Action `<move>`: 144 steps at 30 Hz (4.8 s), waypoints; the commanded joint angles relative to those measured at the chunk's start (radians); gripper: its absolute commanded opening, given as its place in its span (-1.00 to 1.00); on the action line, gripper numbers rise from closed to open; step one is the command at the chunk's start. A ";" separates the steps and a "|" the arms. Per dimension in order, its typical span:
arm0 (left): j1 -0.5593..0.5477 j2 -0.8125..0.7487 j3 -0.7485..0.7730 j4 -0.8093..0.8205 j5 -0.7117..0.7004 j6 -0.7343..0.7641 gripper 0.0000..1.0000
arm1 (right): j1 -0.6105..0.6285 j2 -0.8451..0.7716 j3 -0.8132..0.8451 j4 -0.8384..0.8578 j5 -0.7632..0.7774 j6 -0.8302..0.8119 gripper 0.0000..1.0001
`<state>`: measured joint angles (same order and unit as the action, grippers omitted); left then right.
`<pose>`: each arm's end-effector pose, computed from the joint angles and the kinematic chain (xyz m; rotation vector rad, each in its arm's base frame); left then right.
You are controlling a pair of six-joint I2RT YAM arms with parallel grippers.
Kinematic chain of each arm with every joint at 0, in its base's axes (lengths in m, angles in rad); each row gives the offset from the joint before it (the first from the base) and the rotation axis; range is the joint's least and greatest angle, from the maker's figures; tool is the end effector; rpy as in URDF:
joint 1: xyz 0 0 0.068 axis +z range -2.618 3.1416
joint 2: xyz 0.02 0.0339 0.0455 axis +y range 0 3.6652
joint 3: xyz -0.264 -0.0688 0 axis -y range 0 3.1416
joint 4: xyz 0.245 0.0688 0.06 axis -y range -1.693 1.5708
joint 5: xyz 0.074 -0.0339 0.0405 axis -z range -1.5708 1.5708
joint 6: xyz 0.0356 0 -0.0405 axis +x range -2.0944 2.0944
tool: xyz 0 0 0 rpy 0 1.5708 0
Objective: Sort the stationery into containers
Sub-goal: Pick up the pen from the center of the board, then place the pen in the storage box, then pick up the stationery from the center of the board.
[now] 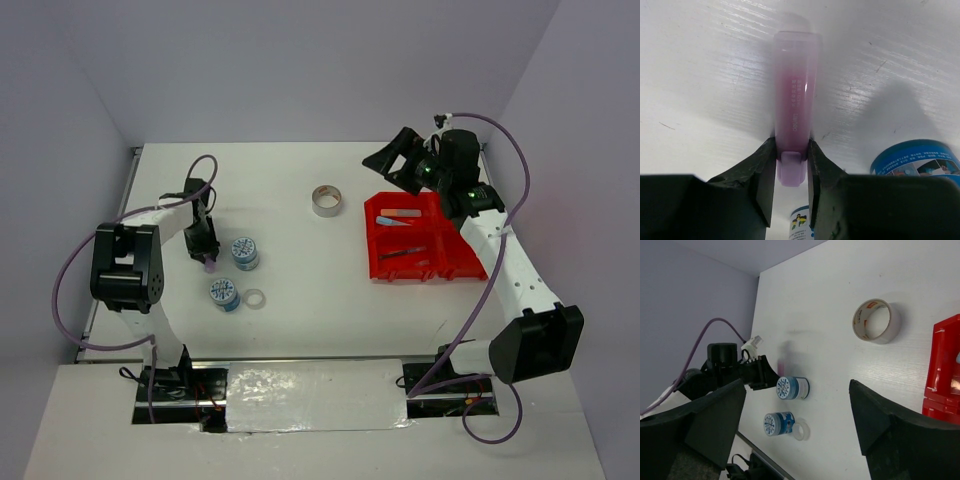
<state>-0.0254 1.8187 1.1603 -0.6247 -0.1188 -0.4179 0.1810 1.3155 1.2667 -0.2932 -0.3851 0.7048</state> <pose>0.3463 -0.0046 0.1621 -0.5766 2.7751 0.0742 0.2944 0.0675 0.3810 0.2506 1.9912 0.9514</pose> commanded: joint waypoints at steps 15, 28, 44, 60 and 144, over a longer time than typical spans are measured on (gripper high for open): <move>-0.057 -0.352 0.159 0.005 0.136 0.001 -1.00 | 0.202 0.054 0.026 0.210 -0.083 0.016 0.99; -0.435 -0.467 0.184 0.258 0.530 -0.033 -1.00 | 0.437 0.206 0.171 0.342 0.133 0.116 0.54; -0.441 -0.478 0.219 0.272 0.502 -0.047 -1.00 | 0.488 0.148 0.062 0.266 0.189 0.058 -0.39; -0.430 -0.441 0.299 -0.075 0.048 -0.064 0.99 | 0.069 0.023 -0.109 -0.156 0.885 0.452 -1.00; 0.013 -0.648 0.087 -0.230 0.053 -0.099 0.99 | 0.669 0.682 0.637 -0.120 0.411 -0.420 -0.94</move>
<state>-0.0181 1.1625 1.2507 -0.9012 -0.1196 -0.5484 0.9470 2.2677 1.9480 -0.5678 0.0059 0.2306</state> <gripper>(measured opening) 0.993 0.728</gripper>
